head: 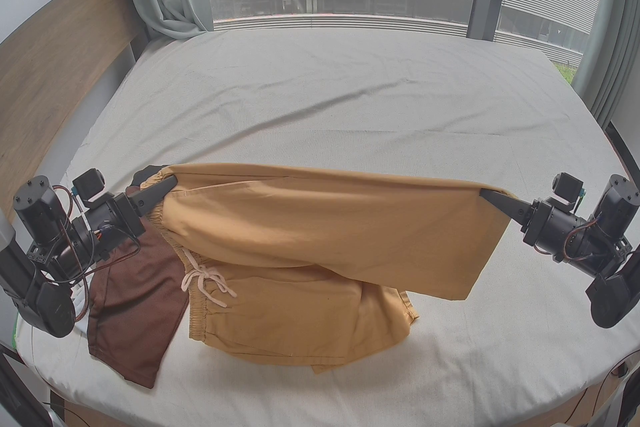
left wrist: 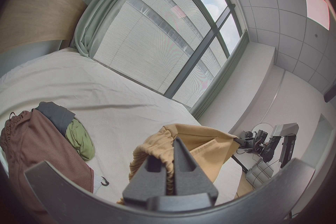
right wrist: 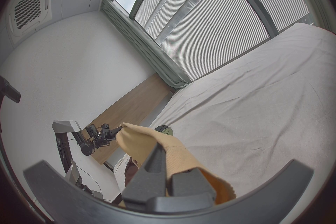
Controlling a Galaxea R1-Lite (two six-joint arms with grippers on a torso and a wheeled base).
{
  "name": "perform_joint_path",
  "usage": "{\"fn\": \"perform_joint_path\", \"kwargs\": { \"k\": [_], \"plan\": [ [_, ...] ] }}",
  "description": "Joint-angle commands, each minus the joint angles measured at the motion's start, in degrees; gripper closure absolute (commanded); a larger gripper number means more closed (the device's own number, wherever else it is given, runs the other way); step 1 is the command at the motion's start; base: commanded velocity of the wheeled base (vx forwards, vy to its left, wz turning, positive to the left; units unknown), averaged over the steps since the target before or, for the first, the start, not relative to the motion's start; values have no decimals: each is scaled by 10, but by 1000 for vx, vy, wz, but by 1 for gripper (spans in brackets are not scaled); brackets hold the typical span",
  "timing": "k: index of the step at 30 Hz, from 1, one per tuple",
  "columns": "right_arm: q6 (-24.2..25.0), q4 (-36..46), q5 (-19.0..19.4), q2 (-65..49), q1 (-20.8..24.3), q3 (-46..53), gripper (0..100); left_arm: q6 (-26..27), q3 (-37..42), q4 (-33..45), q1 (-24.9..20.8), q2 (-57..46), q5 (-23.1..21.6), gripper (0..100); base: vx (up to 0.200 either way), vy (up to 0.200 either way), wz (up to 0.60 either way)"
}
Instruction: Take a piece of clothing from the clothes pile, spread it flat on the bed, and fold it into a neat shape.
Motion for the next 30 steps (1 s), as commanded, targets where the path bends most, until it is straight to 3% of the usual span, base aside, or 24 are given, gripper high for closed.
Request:
{"fn": "perform_joint_path", "kwargs": {
  "k": [1,15,30],
  "plan": [
    [0,0,-1,-1,-3,-1,100,0,1,0,0,4,1,100,0,0,0],
    [-1,0,-1,17,2,-7,100,1,0,0,0,0,3,100,0,0,0],
    [41,1,-24,100,-6,-130,100,3,-39,0,-4,63,45,100,0,0,0]
  ]
}}
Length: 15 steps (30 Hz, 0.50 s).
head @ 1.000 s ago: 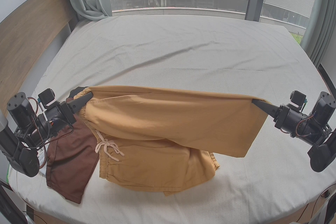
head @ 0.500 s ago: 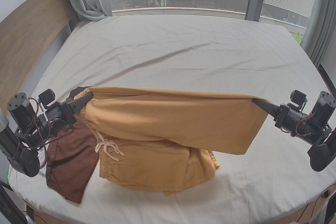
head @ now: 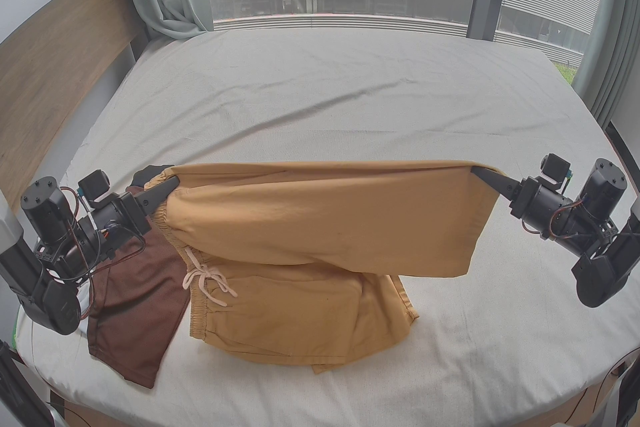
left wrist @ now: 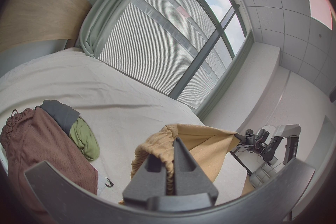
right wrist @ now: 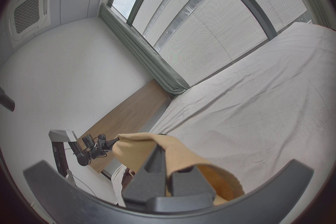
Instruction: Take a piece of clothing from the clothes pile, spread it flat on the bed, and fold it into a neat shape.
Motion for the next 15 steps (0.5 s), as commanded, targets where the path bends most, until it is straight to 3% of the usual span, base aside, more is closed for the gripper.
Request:
{"fn": "perform_joint_path", "kwargs": {
  "k": [1,15],
  "plan": [
    [1,0,-3,48,-2,-32,100,0,-22,0,-7,35,11,100,0,0,0],
    [1,0,-3,117,-3,-106,100,-2,-89,0,-28,91,43,100,0,0,0]
  ]
}}
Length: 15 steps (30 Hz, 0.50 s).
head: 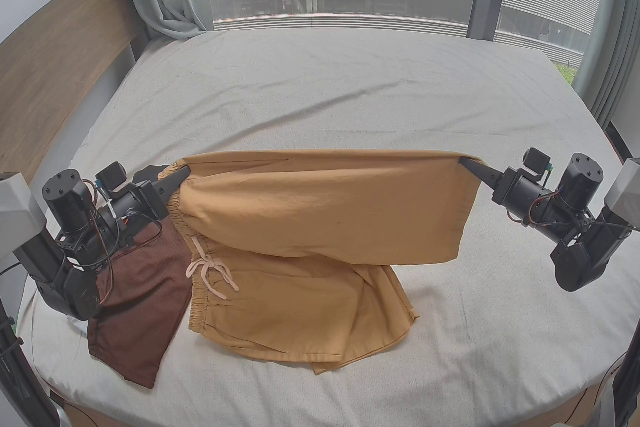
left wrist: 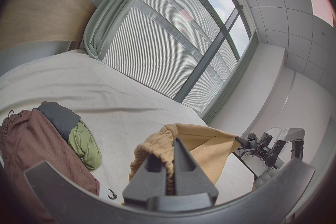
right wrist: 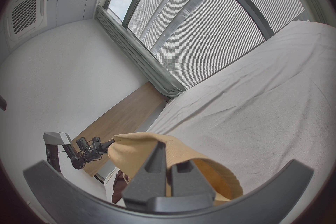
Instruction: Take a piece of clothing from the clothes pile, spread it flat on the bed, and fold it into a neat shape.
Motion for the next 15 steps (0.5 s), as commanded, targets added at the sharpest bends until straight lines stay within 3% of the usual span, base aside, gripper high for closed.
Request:
{"fn": "perform_joint_path", "kwargs": {
  "k": [1,15],
  "plan": [
    [0,0,2,33,0,-18,100,-1,-21,-1,-4,33,3,100,0,0,0],
    [1,2,1,109,-7,-89,100,-28,-98,0,-18,95,32,100,0,0,0]
  ]
}}
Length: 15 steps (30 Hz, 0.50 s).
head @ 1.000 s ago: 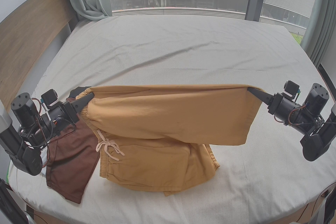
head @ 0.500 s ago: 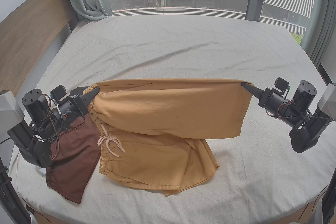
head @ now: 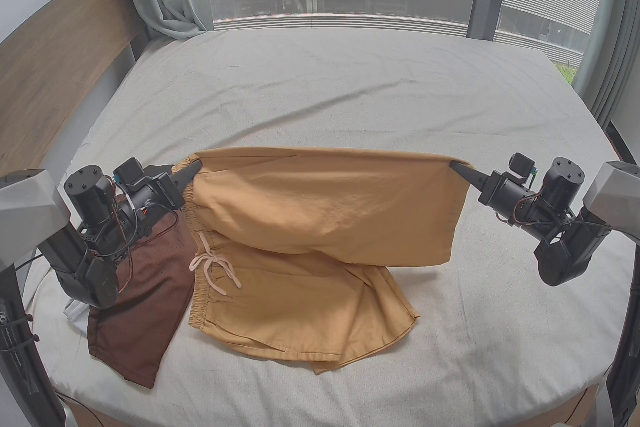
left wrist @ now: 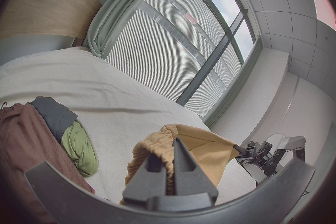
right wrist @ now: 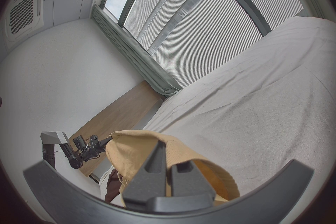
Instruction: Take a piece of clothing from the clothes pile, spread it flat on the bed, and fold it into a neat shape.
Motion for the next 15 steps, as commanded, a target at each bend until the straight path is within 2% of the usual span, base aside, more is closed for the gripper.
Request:
{"fn": "perform_joint_path", "kwargs": {
  "k": [1,15],
  "plan": [
    [0,0,1,33,0,-20,100,-2,-22,0,-4,32,0,100,0,0,0],
    [0,41,1,75,1,-107,100,-11,-110,0,-3,100,13,100,0,0,0]
  ]
}}
